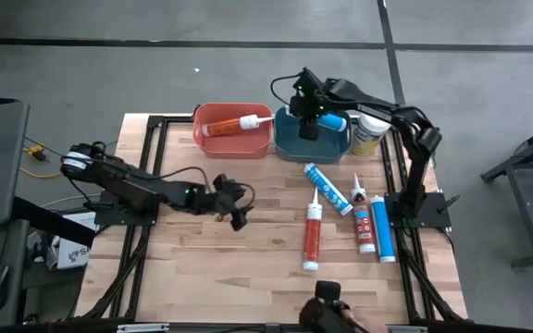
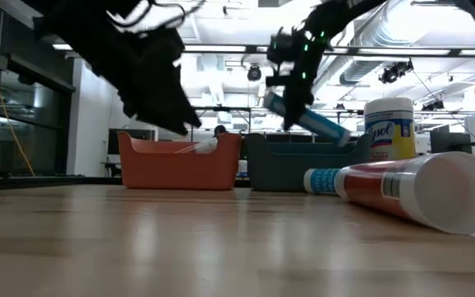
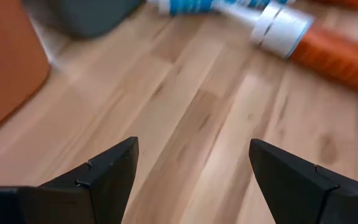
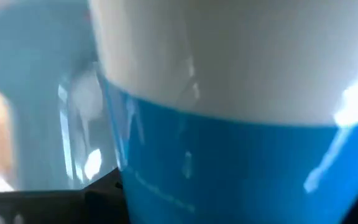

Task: Pick & place silicon tubes, Sealant and Lysol wipes
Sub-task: Put the left blue sealant into the blue bin

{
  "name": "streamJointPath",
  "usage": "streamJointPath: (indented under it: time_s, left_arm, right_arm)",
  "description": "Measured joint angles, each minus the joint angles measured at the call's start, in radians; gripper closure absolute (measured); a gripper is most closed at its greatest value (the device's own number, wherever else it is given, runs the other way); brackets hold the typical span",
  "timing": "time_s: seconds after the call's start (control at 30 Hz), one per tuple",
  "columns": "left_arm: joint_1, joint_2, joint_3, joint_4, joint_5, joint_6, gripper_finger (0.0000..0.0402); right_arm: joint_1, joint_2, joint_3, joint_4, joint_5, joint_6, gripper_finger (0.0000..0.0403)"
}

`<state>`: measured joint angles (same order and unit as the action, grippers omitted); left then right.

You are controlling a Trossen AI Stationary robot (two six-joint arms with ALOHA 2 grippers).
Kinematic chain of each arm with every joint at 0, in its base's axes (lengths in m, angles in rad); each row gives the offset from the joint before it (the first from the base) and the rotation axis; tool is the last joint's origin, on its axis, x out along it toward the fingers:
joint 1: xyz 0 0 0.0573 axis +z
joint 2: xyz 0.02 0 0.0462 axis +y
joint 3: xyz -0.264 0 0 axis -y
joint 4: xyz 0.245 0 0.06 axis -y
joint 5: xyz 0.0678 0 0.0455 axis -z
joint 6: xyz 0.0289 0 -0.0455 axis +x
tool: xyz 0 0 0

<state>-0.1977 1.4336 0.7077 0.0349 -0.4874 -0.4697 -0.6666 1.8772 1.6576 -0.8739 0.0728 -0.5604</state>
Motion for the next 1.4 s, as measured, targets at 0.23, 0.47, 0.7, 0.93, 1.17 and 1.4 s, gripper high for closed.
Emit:
streamJointPath:
  time_s: [0.23, 0.47, 0.7, 0.93, 1.17, 1.4]
  left_arm:
    - [-0.098, -0.011, -0.017, 0.008, -0.104, -0.024, 0.0103]
    - [-0.189, -0.01, -0.016, -0.004, -0.231, -0.032, 0.0103]
    - [-0.23, -0.01, -0.016, -0.012, -0.267, -0.047, 0.0103]
    - [-0.23, -0.01, -0.016, 0.0, -0.287, -0.059, 0.0103]
    - [-0.23, -0.009, -0.016, 0.0, -0.282, -0.06, 0.0103]
    - [-0.23, -0.009, -0.016, -0.012, -0.254, -0.054, 0.0103]
  right_arm:
    - [-0.017, 0.075, -0.005, -0.044, 0.014, 0.0, 0.0218]
    - [-0.016, 0.096, -0.006, -0.08, -0.012, 0.0, 0.0218]
    - [-0.009, 0.11, -0.006, -0.09, -0.031, -0.001, 0.0218]
    - [0.002, 0.121, -0.006, -0.123, -0.021, -0.005, 0.0218]
    - [0.006, 0.132, -0.006, -0.139, -0.012, -0.001, 0.0212]
    - [0.012, 0.133, -0.006, -0.143, 0.037, 0.002, 0.0168]
